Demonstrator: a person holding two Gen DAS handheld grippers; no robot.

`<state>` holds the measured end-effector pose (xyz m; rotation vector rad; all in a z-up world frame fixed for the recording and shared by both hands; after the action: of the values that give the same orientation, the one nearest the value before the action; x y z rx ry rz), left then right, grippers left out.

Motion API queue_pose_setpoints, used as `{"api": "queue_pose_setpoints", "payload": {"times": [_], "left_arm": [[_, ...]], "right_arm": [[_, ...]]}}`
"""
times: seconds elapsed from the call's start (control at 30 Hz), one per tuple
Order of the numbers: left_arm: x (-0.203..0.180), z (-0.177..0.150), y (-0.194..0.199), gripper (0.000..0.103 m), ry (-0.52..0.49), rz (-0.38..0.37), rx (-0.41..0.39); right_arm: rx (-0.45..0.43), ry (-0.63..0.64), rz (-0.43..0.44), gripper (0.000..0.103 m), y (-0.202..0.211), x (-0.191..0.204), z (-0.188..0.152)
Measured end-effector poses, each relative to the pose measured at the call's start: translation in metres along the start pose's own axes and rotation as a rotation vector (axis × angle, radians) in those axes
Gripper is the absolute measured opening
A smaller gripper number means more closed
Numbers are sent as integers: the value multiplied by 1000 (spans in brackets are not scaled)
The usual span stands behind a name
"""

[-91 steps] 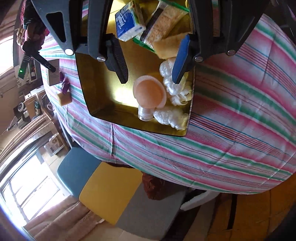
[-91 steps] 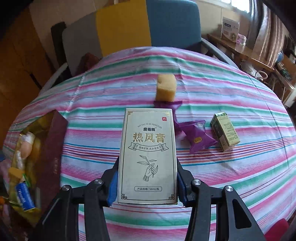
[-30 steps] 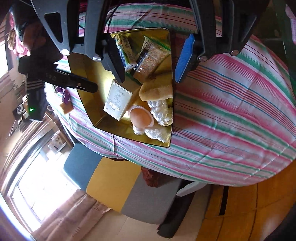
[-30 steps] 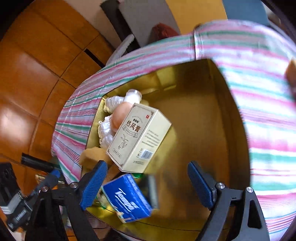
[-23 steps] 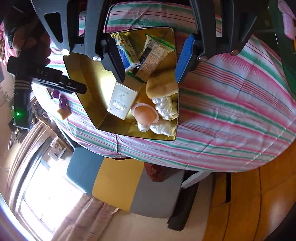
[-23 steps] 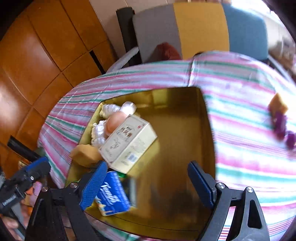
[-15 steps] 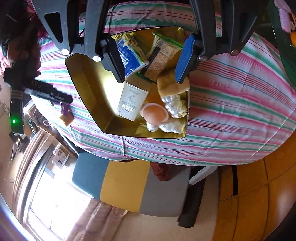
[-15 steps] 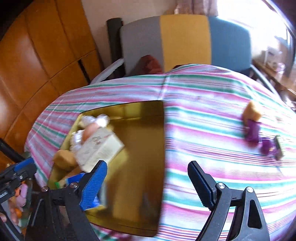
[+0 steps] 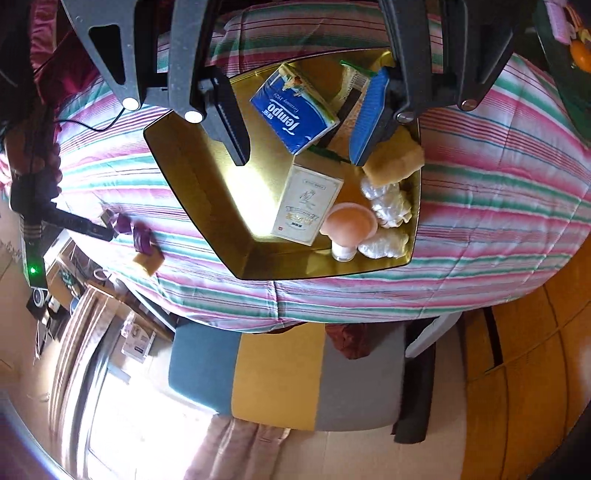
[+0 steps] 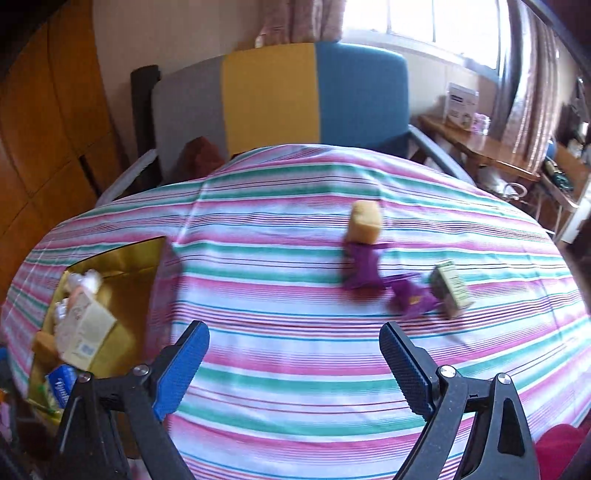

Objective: Organize objects
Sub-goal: 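Move both tools back toward the yellow sponge and purple sweets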

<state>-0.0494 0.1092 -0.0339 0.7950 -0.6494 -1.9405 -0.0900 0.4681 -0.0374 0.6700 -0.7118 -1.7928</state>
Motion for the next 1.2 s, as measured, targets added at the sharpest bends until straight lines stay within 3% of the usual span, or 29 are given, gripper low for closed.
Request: {"api": "queue_pose_setpoints", "payload": {"times": [0.13, 0.23, 0.37, 0.6, 0.9, 1.2], "left_arm": [[-9, 0, -3, 58, -26, 17, 6], [-15, -2, -7, 58, -33, 13, 16], [-25, -7, -15, 58, -14, -10, 36], [-48, -15, -30, 58, -46, -45, 74], [-78, -27, -44, 58, -89, -148, 133], [-86, -38, -54, 58, -92, -168, 191]], "right_arm": [[-4, -21, -120, 102, -20, -50, 0], [44, -123, -167, 102, -37, -87, -10], [106, -333, -94, 102, -46, -116, -13], [188, -510, -63, 103, -51, -139, -29], [246, -681, -60, 103, -57, -167, -48], [260, -742, -48, 103, -57, -174, -52]]}}
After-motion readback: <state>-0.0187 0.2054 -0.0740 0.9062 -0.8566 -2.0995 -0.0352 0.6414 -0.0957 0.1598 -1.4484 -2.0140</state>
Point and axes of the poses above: each gripper's, at about its wrist camera, not at the fingertips, and y roughly against the way its jaws point, x to its left, z to its top, the point moved 8 cm from there along -y, roughly the way its jaws point, and after that the axes turned 11 degrees about -z, right-handed, at the moved point
